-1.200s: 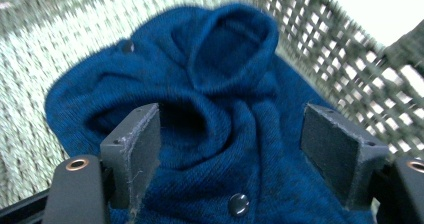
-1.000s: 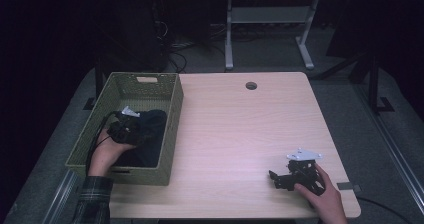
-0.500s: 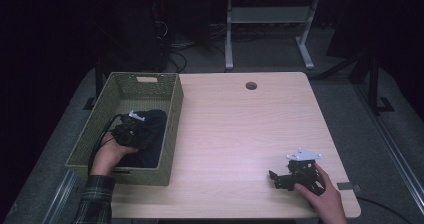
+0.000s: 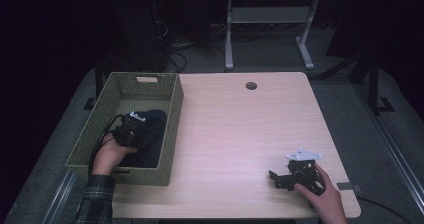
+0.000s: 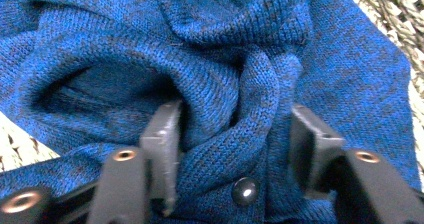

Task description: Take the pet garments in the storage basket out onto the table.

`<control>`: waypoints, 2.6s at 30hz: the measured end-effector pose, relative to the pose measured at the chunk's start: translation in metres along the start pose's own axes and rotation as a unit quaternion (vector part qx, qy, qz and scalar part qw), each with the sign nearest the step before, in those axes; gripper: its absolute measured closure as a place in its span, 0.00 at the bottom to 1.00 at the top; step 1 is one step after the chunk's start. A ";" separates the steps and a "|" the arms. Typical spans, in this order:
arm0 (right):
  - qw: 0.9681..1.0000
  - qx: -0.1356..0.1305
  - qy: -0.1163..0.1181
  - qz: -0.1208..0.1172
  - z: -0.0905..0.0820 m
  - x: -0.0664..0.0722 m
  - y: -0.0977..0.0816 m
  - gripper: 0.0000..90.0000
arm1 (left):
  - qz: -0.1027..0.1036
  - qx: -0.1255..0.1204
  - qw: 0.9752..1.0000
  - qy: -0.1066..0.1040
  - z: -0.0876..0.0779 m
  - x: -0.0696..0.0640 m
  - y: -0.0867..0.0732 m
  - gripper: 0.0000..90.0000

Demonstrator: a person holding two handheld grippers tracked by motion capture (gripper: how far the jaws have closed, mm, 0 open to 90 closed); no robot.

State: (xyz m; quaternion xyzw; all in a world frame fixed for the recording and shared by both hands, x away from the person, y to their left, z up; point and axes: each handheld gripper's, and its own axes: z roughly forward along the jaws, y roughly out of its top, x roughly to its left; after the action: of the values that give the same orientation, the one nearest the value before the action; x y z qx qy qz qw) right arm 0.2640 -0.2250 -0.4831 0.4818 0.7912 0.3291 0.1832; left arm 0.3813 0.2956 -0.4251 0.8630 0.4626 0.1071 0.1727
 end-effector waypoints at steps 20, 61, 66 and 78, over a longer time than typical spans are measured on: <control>1.000 0.000 0.000 0.000 0.000 0.000 0.000 0.00 | -0.042 -0.072 0.996 -0.043 -0.026 0.010 0.000 0.71; 1.000 0.000 0.000 0.001 0.000 0.000 0.000 0.00 | -0.035 -0.346 0.934 -0.078 -0.134 0.000 0.010 0.74; 1.000 0.000 0.000 0.001 0.000 0.000 0.000 0.00 | -0.025 -0.371 0.925 -0.084 -0.148 -0.007 0.015 0.74; 1.000 0.000 0.001 -0.001 0.000 0.000 0.000 0.00 | 0.010 -0.410 0.904 -0.121 -0.165 -0.031 0.035 0.74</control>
State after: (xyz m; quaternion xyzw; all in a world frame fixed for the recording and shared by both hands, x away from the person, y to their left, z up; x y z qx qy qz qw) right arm 0.2644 -0.2251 -0.4831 0.4810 0.7916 0.3292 0.1830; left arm 0.3340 0.2841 -0.2610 0.7268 0.3451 0.1841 0.5646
